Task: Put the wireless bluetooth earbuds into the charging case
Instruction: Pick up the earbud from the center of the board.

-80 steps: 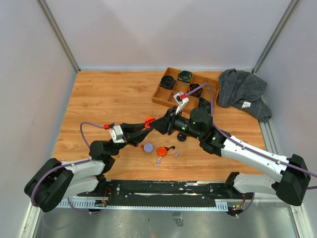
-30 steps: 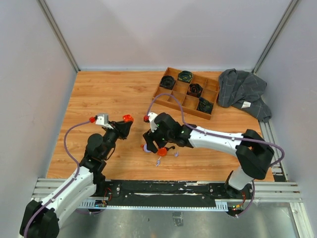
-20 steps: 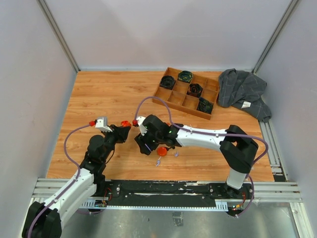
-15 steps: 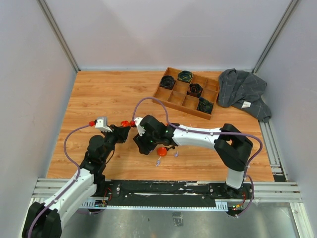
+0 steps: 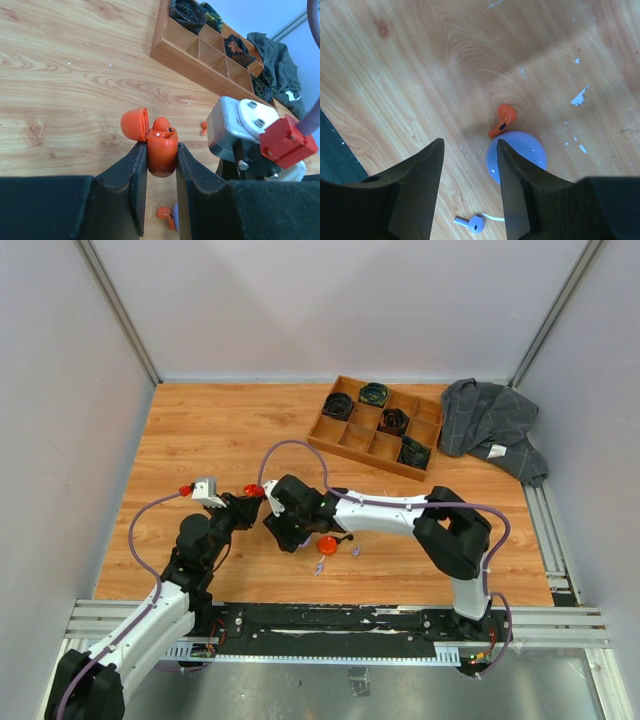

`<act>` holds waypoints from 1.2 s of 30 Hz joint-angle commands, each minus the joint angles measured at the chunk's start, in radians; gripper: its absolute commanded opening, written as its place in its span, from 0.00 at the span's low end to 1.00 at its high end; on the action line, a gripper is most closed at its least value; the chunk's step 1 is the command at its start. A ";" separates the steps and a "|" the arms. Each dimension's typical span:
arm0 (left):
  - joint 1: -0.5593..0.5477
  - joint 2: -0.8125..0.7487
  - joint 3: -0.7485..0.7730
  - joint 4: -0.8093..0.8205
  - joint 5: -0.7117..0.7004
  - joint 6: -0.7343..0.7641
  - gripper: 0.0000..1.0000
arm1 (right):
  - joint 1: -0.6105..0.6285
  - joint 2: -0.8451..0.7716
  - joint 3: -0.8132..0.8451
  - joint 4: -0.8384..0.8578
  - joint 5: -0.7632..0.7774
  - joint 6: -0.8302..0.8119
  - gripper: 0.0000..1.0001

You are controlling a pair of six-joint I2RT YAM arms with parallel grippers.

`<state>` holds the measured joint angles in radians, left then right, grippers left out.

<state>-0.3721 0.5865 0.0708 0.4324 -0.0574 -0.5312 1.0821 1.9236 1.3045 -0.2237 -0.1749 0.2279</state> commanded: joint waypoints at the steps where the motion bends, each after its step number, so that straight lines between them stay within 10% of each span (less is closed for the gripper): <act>1: 0.008 -0.009 -0.012 0.045 0.012 0.009 0.00 | -0.009 0.036 0.023 -0.089 0.100 0.033 0.47; 16: 0.008 -0.018 -0.011 0.051 0.005 0.000 0.00 | -0.010 0.052 0.072 -0.051 0.097 0.019 0.45; 36: 0.007 -0.027 -0.016 0.073 0.023 0.004 0.00 | -0.014 0.084 0.049 -0.042 0.225 0.050 0.12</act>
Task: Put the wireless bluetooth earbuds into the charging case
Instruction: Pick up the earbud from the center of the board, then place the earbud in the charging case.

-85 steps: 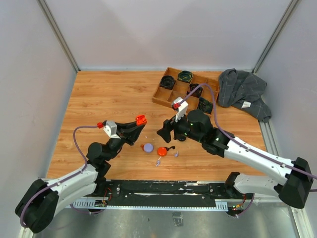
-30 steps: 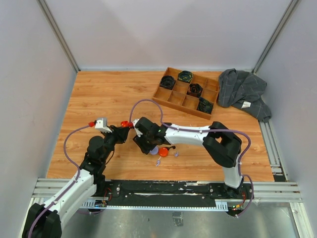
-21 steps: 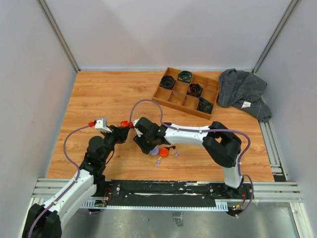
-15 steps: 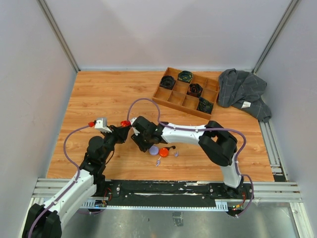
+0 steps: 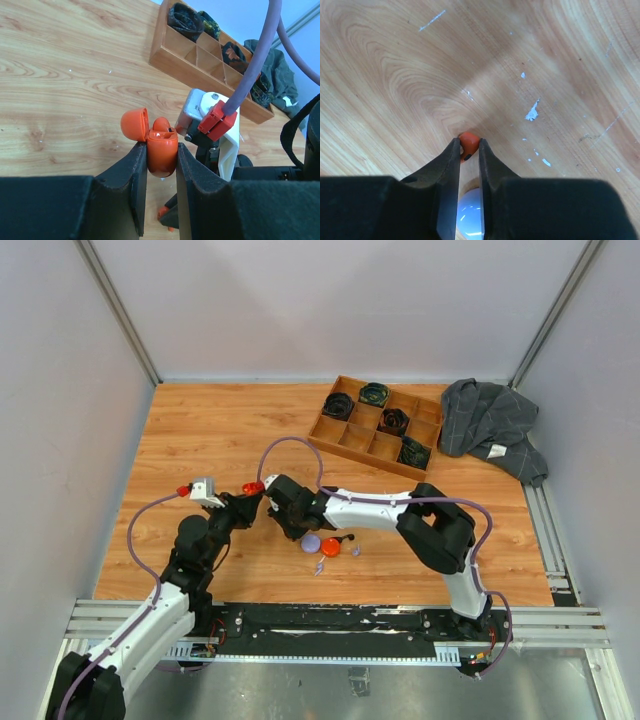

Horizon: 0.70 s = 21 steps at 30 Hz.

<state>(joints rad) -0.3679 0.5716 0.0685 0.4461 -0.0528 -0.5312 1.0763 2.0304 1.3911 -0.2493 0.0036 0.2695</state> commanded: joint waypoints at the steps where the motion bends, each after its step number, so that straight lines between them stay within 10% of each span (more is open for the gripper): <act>1: 0.004 -0.012 -0.017 0.067 0.024 0.002 0.00 | -0.010 -0.035 -0.045 -0.016 0.048 0.006 0.10; 21: 0.003 0.118 -0.047 0.436 0.328 0.021 0.00 | -0.024 -0.430 -0.206 0.048 0.156 -0.066 0.01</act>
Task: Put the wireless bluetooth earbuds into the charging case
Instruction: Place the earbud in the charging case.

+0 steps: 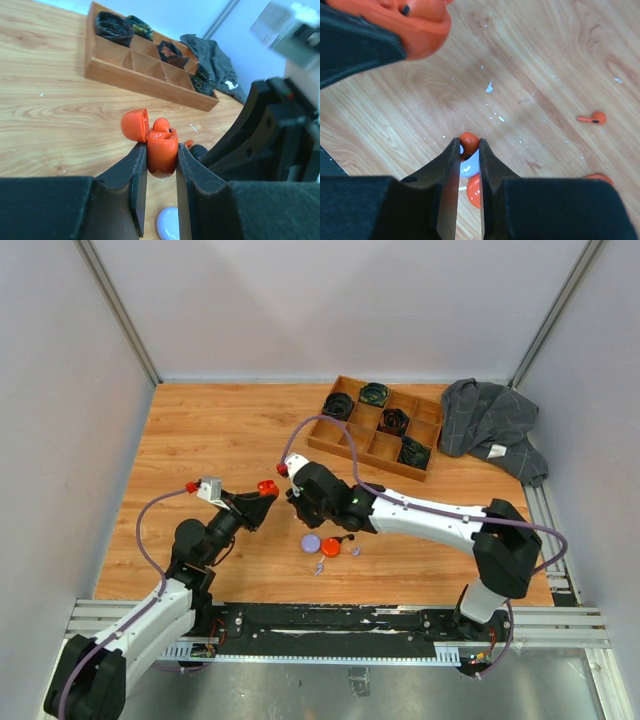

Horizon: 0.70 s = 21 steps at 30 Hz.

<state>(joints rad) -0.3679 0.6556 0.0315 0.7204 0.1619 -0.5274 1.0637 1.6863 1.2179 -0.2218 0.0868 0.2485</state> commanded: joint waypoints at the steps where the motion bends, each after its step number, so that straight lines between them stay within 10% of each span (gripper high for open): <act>1: 0.002 0.044 -0.010 0.184 0.142 0.023 0.00 | -0.011 -0.115 -0.040 0.024 0.086 -0.053 0.01; 21: -0.151 0.196 -0.041 0.721 0.328 0.203 0.00 | 0.037 -0.522 -0.167 0.193 0.117 -0.214 0.04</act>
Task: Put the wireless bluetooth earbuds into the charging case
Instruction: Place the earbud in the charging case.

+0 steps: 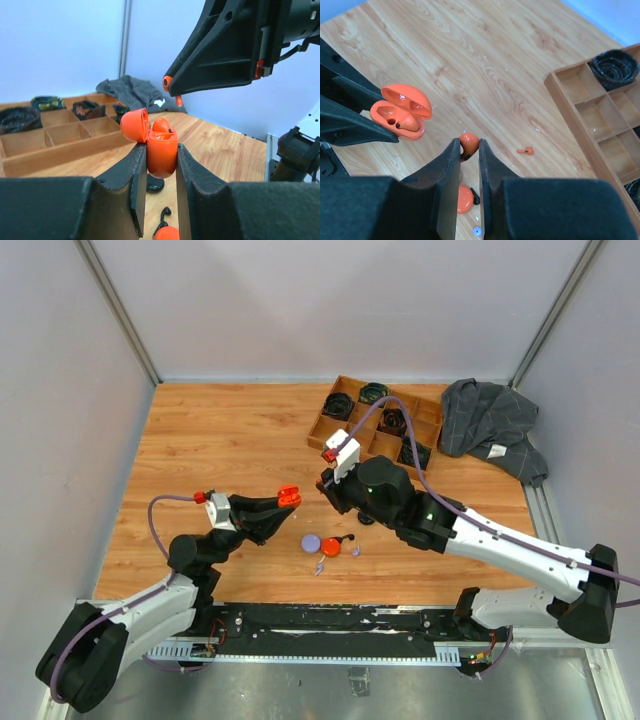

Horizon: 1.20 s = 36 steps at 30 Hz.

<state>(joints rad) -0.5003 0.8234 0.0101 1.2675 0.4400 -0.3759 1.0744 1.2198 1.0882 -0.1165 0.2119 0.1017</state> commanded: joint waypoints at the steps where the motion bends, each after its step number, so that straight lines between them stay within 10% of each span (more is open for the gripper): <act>1: -0.024 0.038 -0.015 0.189 0.058 0.058 0.00 | 0.031 -0.063 -0.041 0.101 -0.020 -0.078 0.04; 36: -0.100 0.108 0.045 0.257 0.025 0.077 0.00 | 0.196 -0.019 -0.127 0.320 0.005 -0.306 0.04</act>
<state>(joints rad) -0.5919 0.9485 0.0280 1.4780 0.4847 -0.2893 1.2564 1.1915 0.9833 0.1738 0.1837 -0.1780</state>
